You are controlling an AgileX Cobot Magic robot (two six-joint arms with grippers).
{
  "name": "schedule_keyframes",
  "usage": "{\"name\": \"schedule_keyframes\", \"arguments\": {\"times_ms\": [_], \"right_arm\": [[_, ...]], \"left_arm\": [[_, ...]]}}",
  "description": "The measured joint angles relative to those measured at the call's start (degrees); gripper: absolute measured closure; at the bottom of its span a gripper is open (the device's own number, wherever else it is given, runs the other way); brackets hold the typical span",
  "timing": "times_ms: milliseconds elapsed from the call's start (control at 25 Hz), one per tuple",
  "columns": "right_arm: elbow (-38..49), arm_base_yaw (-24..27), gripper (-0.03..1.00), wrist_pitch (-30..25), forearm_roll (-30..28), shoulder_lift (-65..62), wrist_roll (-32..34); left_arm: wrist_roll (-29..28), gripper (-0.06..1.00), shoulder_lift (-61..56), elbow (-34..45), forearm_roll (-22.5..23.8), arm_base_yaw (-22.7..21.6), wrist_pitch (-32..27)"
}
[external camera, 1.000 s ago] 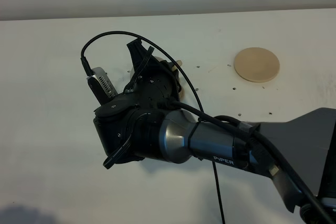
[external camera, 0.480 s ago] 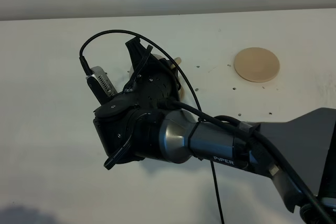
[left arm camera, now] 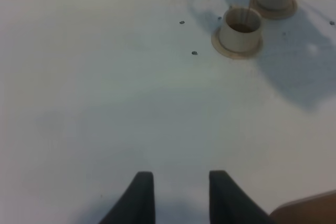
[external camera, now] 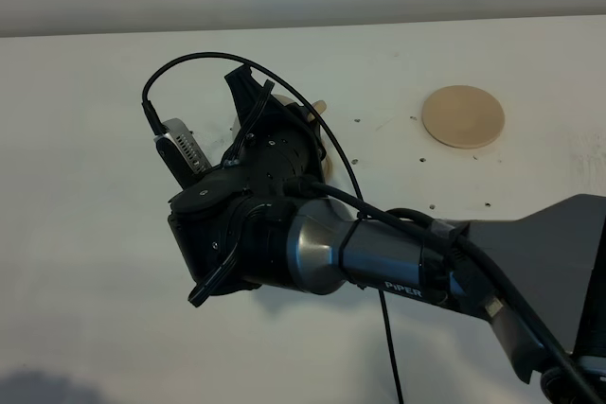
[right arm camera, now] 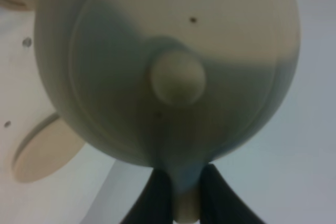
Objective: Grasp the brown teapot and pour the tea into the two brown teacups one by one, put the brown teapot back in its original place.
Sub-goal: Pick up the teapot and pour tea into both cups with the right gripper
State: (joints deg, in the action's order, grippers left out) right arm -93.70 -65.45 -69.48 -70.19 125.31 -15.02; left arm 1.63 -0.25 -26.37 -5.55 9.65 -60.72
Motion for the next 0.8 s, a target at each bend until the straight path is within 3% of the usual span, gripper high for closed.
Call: {"name": "schedule_keyframes", "arguments": {"times_ms": [800], "right_arm": [[0.0, 0.0, 0.86, 0.0, -0.1, 0.0, -1.0]], "left_arm": [[0.0, 0.7, 0.0, 0.0, 0.0, 0.0, 0.0]]}}
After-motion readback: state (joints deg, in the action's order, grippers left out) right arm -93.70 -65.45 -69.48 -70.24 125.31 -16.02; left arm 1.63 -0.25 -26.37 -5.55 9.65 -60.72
